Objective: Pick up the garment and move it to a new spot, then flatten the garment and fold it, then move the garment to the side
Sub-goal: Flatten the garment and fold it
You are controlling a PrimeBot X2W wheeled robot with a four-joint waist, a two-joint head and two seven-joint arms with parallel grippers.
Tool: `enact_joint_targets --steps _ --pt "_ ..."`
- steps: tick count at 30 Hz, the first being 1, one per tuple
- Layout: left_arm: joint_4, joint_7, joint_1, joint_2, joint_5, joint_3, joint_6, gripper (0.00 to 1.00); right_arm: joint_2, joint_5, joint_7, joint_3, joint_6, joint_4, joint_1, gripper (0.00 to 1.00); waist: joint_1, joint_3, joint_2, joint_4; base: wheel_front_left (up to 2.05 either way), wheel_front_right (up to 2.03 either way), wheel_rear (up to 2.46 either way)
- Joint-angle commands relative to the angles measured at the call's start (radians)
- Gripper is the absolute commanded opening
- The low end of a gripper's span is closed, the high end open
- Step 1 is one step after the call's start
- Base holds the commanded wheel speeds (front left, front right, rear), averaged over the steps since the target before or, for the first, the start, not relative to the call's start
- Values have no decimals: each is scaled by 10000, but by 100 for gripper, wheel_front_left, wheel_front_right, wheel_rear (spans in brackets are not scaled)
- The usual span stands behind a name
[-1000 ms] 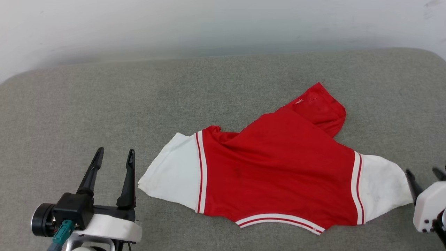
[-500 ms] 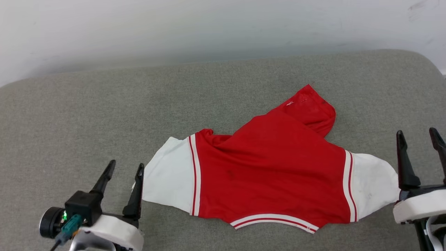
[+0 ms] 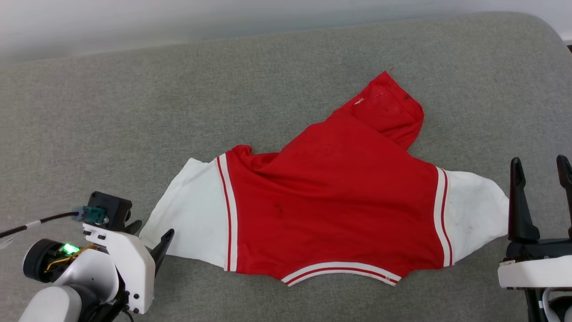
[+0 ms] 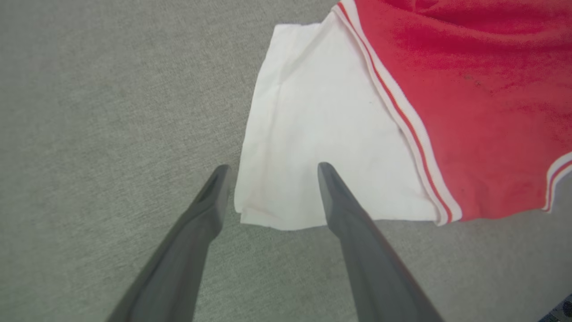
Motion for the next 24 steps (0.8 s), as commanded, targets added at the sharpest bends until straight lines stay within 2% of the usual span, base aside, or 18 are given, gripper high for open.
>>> enact_joint_targets --steps 1,7,13,18,19,20,24 --pt "-69 185 110 53 -73 -43 66 100 76 -32 -78 -18 -7 -28 -101 100 -1 229 0 -174 0 0 0" --pt "17 746 225 273 110 -115 324 100 172 -38 -184 79 -7 63 -142 100 -1 512 0 -263 0 0 0" --pt "468 1024 22 677 831 -219 670 100 213 -22 -200 166 -5 75 -251 100 -1 770 0 -307 0 0 0" --pt "834 1542 226 753 829 -789 396 100 228 -63 -174 284 -7 149 -292 100 -1 883 0 -291 0 0 0" --pt "854 1653 280 731 761 -981 308 35 225 -94 -175 295 -5 153 -307 100 -1 886 0 -285 0 0 0" --pt "842 1718 327 649 655 -1157 207 0 228 -96 -169 302 -5 151 -327 100 -1 877 0 -278 0 0 0" --pt "670 1361 229 351 337 -1276 141 0 210 -159 -31 290 -5 233 -327 100 -1 719 0 -207 0 0 0"
